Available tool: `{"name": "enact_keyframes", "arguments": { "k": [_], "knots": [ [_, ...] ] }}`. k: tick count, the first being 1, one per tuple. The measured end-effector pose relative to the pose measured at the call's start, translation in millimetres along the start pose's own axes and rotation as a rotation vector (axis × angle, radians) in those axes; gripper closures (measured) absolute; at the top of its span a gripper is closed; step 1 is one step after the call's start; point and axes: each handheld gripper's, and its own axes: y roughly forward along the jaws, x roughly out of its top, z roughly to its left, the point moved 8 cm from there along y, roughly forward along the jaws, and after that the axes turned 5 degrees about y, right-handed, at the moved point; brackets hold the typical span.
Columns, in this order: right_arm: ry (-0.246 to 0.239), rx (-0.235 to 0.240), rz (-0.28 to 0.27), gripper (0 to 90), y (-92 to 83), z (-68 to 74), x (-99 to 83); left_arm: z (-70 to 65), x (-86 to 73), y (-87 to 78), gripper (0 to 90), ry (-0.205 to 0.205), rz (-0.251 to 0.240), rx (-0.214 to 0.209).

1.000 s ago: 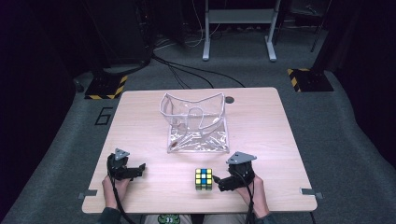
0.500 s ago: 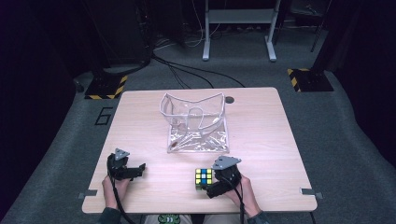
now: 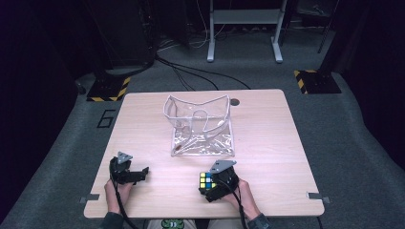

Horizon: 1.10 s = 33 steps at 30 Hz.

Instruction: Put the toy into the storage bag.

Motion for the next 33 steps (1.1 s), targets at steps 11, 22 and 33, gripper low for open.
{"name": "enact_keyframes", "arguments": {
  "k": [11, 22, 33],
  "knots": [
    [0.005, 0.007, 0.016, 16.7, 5.4, -1.2, -4.7, 0.0, 0.0, 0.0, 4.2, 0.0, 0.0, 0.0],
    [0.009, -0.052, 0.039, 32.9, 13.4, -8.5, -17.8, 0.0, 0.0, 0.0, 4.3, 0.0, 0.0, 0.0],
    [0.057, -0.096, -0.006, 33.1, 2.5, -19.5, -14.8, -0.1, 0.1, 0.0, 4.4, 0.0, -0.001, 0.0]
  ]
}}
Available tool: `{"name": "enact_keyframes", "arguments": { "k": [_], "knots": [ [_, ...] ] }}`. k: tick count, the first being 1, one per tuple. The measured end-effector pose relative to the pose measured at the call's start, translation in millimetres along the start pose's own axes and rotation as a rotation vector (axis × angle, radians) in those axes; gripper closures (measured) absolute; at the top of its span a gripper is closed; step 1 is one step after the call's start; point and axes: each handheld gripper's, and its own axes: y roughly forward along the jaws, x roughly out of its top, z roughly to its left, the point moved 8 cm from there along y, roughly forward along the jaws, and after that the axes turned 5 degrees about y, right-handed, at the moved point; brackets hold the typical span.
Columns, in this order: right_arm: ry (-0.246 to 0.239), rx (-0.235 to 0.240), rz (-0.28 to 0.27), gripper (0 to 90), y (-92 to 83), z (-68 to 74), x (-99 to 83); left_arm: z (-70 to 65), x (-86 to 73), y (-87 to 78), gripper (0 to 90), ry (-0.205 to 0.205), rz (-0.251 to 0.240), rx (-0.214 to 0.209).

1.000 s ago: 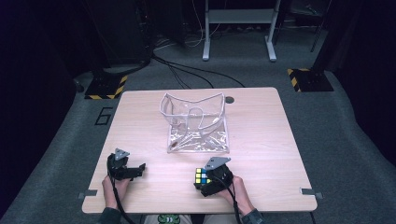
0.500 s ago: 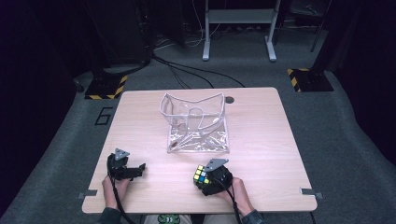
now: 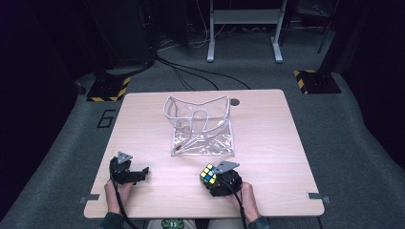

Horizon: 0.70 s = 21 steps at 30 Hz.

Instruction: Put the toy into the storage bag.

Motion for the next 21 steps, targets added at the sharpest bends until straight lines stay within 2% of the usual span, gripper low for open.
{"name": "enact_keyframes", "arguments": {
  "k": [17, 21],
  "knots": [
    [0.093, -0.056, -0.062, 33.0, -34.6, -30.4, 15.8, 0.0, -0.2, -0.3, 4.4, 0.002, 0.004, -0.003],
    [0.086, -0.072, -0.056, 33.1, -39.3, -36.8, 19.0, 0.1, -0.2, -0.2, 4.3, 0.001, 0.004, 0.0]
  ]
}}
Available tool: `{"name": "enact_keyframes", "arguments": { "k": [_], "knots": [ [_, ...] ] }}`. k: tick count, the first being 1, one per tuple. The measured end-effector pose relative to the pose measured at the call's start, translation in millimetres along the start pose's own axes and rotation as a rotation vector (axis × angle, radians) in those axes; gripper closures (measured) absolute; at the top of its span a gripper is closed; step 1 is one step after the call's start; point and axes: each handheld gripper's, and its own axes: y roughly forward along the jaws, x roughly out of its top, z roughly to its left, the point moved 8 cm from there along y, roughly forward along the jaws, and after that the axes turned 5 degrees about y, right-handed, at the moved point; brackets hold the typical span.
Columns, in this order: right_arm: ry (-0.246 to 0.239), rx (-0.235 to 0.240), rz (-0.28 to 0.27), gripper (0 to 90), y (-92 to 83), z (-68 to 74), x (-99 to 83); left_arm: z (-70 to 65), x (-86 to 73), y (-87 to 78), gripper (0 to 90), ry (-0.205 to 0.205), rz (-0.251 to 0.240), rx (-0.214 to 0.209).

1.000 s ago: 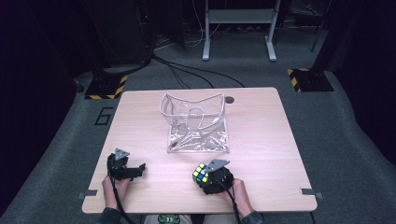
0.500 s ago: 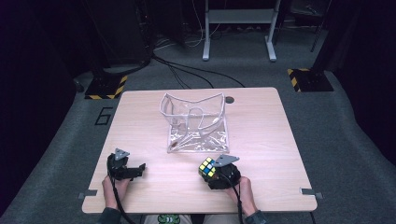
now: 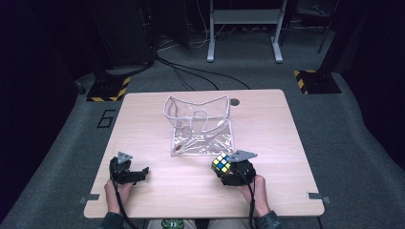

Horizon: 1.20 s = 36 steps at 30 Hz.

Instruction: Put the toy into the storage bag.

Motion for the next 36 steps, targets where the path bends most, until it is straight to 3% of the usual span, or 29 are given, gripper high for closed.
{"name": "enact_keyframes", "arguments": {
  "k": [14, 26, 36],
  "knots": [
    [0.005, -0.033, -0.008, 33.0, -11.5, -13.7, 13.2, 0.0, 0.1, 0.2, 4.4, 0.0, -0.003, 0.0],
    [0.038, -0.053, -0.048, 33.0, -25.5, -28.6, 30.2, 0.0, 0.1, 0.2, 4.4, 0.0, -0.004, 0.0],
    [0.028, -0.067, -0.068, 33.0, -34.3, -35.2, 47.2, 0.0, 0.1, 0.2, 4.4, 0.0, -0.004, 0.0]
  ]
}}
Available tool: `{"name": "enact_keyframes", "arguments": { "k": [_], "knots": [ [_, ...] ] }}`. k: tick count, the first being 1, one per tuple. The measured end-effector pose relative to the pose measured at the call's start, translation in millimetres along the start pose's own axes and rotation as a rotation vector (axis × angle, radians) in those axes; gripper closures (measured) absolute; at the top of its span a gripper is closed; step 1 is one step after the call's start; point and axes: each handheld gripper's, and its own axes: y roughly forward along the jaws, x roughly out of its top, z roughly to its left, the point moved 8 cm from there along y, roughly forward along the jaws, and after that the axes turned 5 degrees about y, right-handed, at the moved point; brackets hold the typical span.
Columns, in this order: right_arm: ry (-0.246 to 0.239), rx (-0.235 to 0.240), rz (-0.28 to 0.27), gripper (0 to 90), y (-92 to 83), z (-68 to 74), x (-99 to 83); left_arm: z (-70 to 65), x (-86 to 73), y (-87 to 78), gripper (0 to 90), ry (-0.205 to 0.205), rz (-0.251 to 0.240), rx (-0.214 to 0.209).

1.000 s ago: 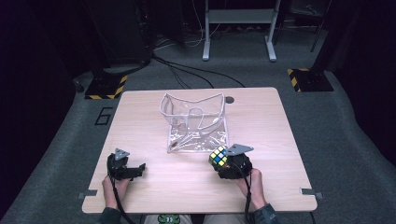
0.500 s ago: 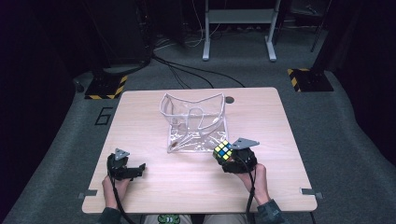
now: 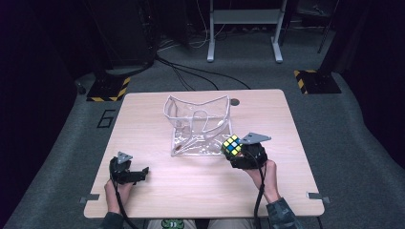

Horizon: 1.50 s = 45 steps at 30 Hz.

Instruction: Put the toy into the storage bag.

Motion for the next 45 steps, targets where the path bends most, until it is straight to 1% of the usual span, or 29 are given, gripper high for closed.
{"name": "enact_keyframes", "arguments": {
  "k": [10, 26, 34, 37, 42, 45],
  "knots": [
    [-0.024, -0.009, -0.007, 33.0, -3.5, -1.6, 14.3, 0.0, 0.1, 0.1, 4.4, -0.001, -0.001, 0.001],
    [-0.036, -0.015, -0.037, 33.1, -13.1, -7.9, 38.1, 0.0, 0.0, 0.0, 4.4, 0.0, 0.0, 0.0],
    [-0.052, -0.018, -0.049, 33.0, -16.6, -9.8, 50.3, 0.0, 0.1, 0.1, 4.3, -0.001, -0.001, 0.001],
    [-0.051, -0.018, -0.053, 33.0, -18.3, -8.8, 54.8, 0.0, 0.1, 0.1, 4.4, -0.001, -0.001, 0.0],
    [-0.07, -0.021, -0.064, 33.1, -20.5, -9.0, 63.8, 0.0, 0.1, 0.1, 4.4, -0.001, -0.001, 0.0],
    [-0.067, -0.023, -0.066, 33.1, -22.1, -8.9, 68.4, 0.0, 0.0, 0.0, 4.4, 0.0, 0.0, 0.0]
  ]
}}
